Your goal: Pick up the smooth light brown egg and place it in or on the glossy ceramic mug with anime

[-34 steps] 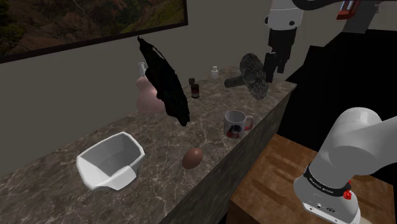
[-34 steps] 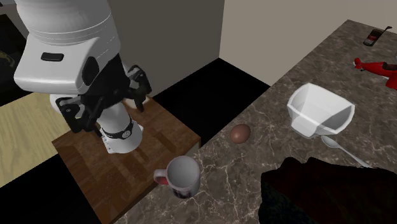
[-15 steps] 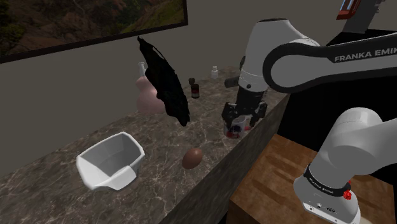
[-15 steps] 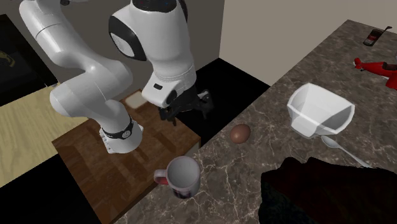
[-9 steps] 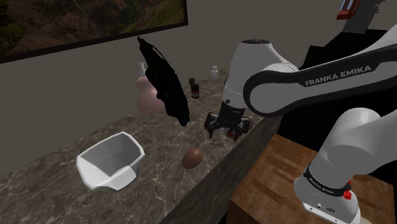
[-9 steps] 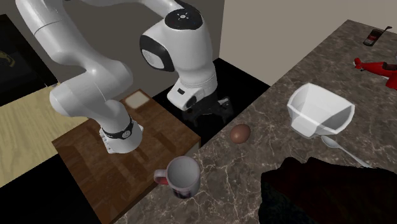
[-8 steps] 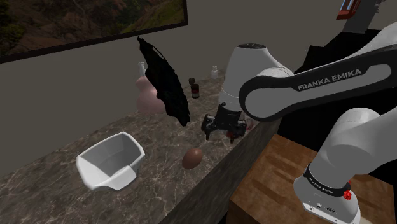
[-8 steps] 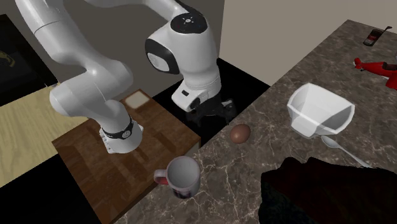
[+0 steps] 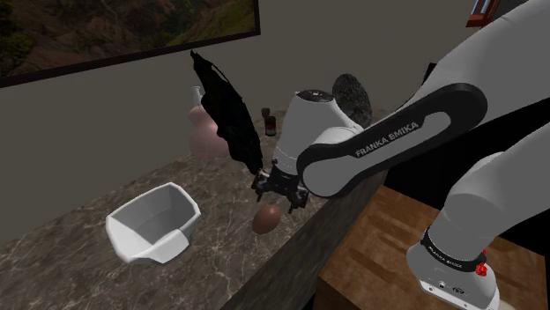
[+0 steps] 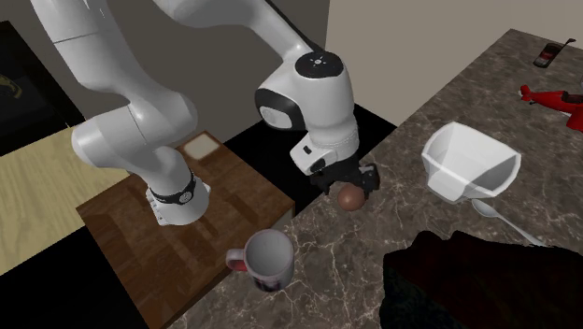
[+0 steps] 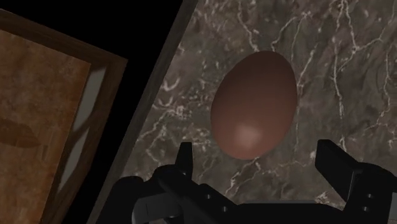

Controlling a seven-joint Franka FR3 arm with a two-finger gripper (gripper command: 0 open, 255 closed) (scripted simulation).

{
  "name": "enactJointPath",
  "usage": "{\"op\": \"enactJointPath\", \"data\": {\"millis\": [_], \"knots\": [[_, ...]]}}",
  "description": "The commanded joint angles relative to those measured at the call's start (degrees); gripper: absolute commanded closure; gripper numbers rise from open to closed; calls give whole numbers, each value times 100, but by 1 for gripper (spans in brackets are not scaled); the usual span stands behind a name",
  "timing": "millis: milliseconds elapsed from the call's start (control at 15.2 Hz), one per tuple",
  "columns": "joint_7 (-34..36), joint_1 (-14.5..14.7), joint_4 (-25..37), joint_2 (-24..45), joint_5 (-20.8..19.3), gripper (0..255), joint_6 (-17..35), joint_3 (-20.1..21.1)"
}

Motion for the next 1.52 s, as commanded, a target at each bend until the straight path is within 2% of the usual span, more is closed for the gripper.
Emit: {"op": "enactJointPath", "data": {"millis": [0,330,858,924,1452], "knots": [[168,-137,37,243,-109,0,248,183],[491,-519,24,879,-572,0,864,606],[492,-515,23,878,-572,0,862,601],[492,-515,23,878,-572,255,862,601],[496,-519,28,881,-579,255,862,604]]}}
